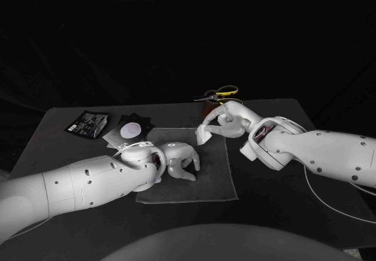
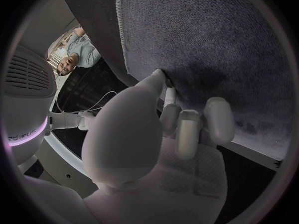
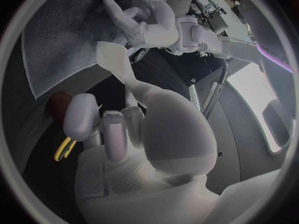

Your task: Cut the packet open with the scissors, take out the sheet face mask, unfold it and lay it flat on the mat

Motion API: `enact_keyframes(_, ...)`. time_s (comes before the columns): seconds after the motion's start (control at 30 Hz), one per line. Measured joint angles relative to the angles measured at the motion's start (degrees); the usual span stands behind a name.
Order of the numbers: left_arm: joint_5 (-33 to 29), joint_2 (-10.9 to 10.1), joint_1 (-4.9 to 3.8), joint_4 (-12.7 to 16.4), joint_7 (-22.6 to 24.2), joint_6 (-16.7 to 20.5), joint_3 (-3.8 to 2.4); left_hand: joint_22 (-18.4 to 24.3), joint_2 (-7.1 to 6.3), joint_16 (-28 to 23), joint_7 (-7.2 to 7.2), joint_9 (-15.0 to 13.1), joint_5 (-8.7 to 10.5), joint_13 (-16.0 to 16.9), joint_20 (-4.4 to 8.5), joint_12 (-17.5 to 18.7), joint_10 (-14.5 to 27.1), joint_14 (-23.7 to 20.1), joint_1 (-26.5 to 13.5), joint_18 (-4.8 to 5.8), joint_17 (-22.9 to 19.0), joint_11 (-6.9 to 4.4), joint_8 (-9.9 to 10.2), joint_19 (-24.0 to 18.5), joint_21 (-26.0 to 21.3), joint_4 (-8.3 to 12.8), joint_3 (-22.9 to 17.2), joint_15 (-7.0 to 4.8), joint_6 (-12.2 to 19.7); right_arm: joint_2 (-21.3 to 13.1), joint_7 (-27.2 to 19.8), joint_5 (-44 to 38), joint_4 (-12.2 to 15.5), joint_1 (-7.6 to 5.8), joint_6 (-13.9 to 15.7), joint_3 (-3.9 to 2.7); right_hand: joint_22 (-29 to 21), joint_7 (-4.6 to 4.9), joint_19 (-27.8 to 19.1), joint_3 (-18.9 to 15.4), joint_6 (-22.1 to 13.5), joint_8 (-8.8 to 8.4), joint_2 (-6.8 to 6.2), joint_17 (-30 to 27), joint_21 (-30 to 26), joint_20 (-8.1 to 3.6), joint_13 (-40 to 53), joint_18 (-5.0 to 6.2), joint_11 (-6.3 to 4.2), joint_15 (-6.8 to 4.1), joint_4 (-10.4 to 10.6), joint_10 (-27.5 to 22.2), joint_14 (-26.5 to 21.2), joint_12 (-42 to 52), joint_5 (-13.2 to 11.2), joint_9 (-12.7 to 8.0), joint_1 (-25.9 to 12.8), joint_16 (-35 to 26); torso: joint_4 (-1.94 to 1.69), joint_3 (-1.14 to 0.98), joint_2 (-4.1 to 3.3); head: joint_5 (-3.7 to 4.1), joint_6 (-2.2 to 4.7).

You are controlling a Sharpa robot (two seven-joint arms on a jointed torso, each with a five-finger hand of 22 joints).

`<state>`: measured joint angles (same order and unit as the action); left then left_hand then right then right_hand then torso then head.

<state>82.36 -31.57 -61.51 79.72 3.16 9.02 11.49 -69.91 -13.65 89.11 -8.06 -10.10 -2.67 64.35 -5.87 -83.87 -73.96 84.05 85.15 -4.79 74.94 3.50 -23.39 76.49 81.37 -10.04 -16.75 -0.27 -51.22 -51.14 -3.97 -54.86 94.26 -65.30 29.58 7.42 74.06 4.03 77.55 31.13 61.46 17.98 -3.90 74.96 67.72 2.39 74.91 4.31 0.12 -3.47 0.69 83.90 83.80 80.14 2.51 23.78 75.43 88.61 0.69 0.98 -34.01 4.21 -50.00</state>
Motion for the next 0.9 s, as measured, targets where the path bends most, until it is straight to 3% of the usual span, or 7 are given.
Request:
enact_keyframes(0.47, 0.9, 0.1, -0.06, -0.2, 0.1, 0.0, 0.03, -0.6, 1.13, 0.1, 0.18, -0.4, 0.03, 0.9, 0.22, 0.0, -0.5, 0.0, 3.7, 0.00, 0.0, 0.11, 0.0, 0.2, 0.3, 1.7, -1.9, 0.00, -0.8, 0.1, 0.0, 0.0, 0.0, -0.01, -0.1, 0.00, 0.0, 0.07, 0.0, 0.1, 0.1, 0.21, 0.05, 0.0, 0.0, 0.00, 0.0, 0.00, 0.00, 0.00, 0.1, 0.0, 0.0, 0.0, 0.1, 0.0, 0.1, 0.0, 0.00, 0.05, -0.03, -0.02, 0.00)
enact_keyframes(0.6, 1.0, 0.3, -0.08, -0.5, 0.3, 0.0, -0.01, -0.9, 1.51, 0.2, 0.40, -0.4, 0.15, 1.2, 0.26, 0.1, -0.8, 0.0, 4.6, 0.00, 0.0, -0.01, 0.0, 0.2, 0.5, 2.2, -3.8, 0.00, -2.6, 0.1, 0.1, 0.0, -0.1, -0.01, -0.1, 0.00, 0.0, 0.07, 0.0, 0.1, 0.1, 0.19, 0.05, -0.1, 0.0, 0.00, 0.0, 0.00, 0.00, 0.00, 0.1, 0.0, 0.0, 0.0, 0.1, 0.0, 0.1, -0.1, 0.02, 0.04, -0.03, -0.03, 0.00)
enact_keyframes(0.8, 1.0, 0.3, -0.04, -0.7, 1.0, 0.2, 0.04, -1.5, 2.27, 0.2, 1.15, -1.8, -0.01, 2.3, 0.64, 0.1, -1.7, 0.0, 5.4, 0.01, 0.0, -0.54, -2.4, 1.0, 0.9, 2.5, -6.4, -0.02, -5.7, 0.2, 0.1, 0.0, -0.1, -0.01, -0.2, 0.00, 0.0, 0.07, 0.0, 0.1, 0.1, 0.11, 0.05, -0.1, 0.0, 0.00, 0.0, 0.00, 0.00, 0.00, 0.1, 0.0, 0.0, -0.1, 0.1, 0.0, 0.1, -0.1, 0.02, -0.02, -0.03, -0.09, 0.00)
enact_keyframes(0.9, 0.9, 0.2, 0.02, -0.8, 1.5, 0.5, 0.14, -1.7, 3.02, 0.2, 1.74, -2.3, -0.02, 2.7, 0.68, 0.1, -1.9, 0.0, 5.0, 0.01, 0.0, -1.14, -3.6, 1.1, 0.9, 2.5, -7.7, -0.68, -6.9, 0.2, 0.1, 0.0, -0.1, -0.01, -0.2, 0.00, 0.0, 0.07, 0.0, 0.1, 0.1, 0.05, 0.04, 0.0, 0.0, 0.00, 0.0, 0.00, 0.00, 0.00, 0.1, 0.0, 0.0, -0.1, 0.1, 0.0, 0.1, -0.2, 0.02, -0.02, -0.03, -0.15, 0.00)
